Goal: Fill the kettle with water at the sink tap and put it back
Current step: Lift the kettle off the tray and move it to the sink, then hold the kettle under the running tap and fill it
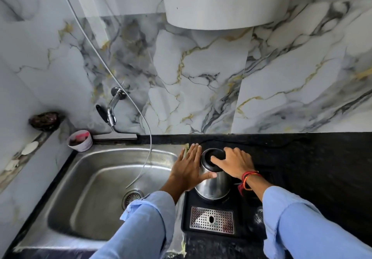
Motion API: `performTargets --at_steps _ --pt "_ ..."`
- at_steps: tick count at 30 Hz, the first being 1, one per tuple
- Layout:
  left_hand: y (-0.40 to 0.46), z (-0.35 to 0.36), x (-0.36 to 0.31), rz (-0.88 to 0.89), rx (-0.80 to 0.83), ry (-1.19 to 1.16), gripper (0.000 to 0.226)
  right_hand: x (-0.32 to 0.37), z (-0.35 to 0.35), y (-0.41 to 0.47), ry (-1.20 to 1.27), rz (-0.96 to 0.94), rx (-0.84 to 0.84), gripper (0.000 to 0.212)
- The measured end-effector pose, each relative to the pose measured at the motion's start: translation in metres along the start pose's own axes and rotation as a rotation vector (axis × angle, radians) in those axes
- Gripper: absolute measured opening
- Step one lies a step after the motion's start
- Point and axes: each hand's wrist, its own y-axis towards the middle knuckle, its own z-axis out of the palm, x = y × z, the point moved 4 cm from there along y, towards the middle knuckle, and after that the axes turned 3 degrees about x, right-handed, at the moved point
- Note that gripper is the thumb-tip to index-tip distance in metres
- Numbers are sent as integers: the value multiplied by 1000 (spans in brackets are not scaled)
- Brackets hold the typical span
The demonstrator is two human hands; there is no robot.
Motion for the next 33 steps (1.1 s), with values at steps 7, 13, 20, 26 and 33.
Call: performTargets --at_steps 7,13,20,26,33 --pt "-12 -28 39 -19 -72 -24 118 56 -29 18 -12 -101 -53 62" --pt "-30 -54 108 -68 -139 -78 116 127 -36 33 110 -114 -45 60" --pt "-58 -38 216 -121 -141 -83 101 217 -1 49 275 -92 70 58" --pt "-75 -31 309 -183 -103 -287 97 291 54 73 473 58 121 48" --pt "-41 -70 369 -401 -357 -594 59 360 86 92 521 64 118 83"
